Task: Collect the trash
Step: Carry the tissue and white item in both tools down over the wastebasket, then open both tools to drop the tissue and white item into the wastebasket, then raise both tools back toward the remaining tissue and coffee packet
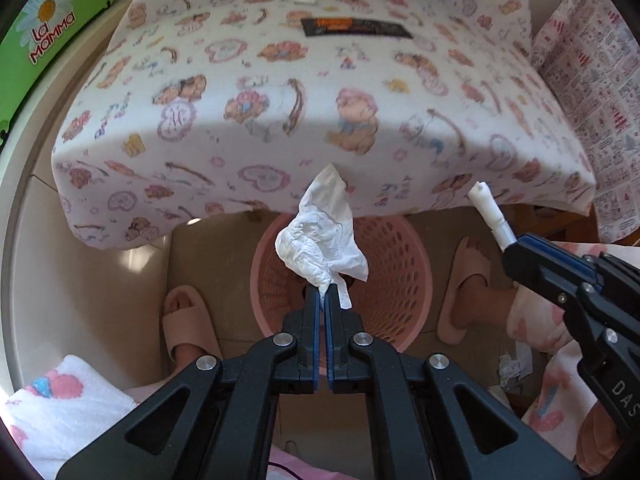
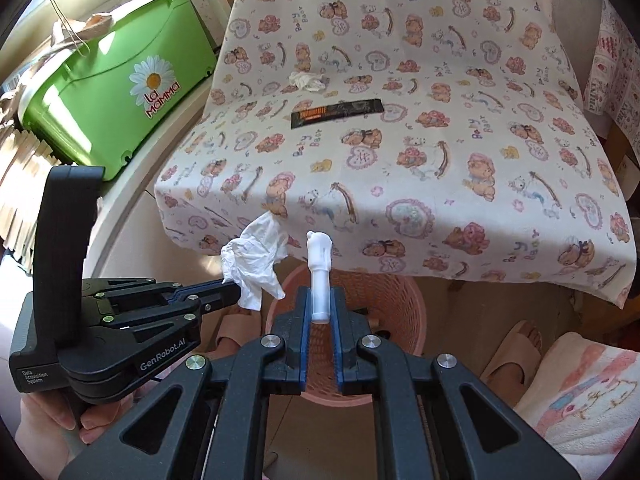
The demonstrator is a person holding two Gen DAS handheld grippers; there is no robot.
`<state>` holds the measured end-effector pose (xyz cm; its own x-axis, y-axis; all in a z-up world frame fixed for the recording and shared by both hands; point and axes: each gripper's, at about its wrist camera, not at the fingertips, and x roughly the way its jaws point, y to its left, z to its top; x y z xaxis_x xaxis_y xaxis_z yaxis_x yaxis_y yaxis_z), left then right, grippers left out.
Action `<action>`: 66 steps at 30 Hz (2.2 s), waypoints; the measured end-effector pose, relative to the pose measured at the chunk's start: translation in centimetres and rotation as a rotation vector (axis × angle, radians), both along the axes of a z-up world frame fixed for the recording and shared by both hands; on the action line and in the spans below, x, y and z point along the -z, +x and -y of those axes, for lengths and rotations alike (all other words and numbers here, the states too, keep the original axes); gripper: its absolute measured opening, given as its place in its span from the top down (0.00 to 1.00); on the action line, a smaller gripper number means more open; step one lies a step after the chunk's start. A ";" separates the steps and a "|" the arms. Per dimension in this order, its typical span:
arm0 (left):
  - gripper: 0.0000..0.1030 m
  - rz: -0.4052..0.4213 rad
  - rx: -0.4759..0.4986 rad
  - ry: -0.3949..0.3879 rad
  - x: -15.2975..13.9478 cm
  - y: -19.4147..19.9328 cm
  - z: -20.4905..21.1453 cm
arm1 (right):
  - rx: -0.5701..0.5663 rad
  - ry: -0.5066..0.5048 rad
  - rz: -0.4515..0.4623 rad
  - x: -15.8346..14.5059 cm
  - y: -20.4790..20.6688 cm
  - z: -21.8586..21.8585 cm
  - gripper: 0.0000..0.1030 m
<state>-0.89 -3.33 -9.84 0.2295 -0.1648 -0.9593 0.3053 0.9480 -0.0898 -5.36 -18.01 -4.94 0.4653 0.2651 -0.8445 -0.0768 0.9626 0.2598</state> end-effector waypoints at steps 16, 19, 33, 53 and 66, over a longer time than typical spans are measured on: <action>0.98 -0.173 -0.080 0.063 11.7 2.2 1.8 | 0.082 -0.070 -0.319 13.6 3.7 -0.5 0.90; 0.98 -0.192 -0.079 0.056 13.3 2.5 1.8 | 0.080 -0.082 -0.316 15.1 4.3 -0.7 0.90; 0.95 -0.195 -0.110 0.062 16.6 2.4 1.1 | 0.149 -0.131 -0.372 21.2 5.0 0.2 0.90; 0.44 -0.069 -0.199 0.006 12.3 2.9 -0.1 | 0.282 -0.212 -0.325 16.0 5.1 2.9 0.67; 0.44 0.150 -0.222 0.056 2.2 3.5 -1.4 | 0.267 -0.232 -0.121 6.2 3.4 3.2 0.67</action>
<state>2.61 -1.97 -12.02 0.3941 -0.0421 -0.9181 0.0954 0.9954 -0.0047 -1.95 -21.16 -11.13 0.3858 -0.0568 -0.9208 0.2031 0.9789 0.0247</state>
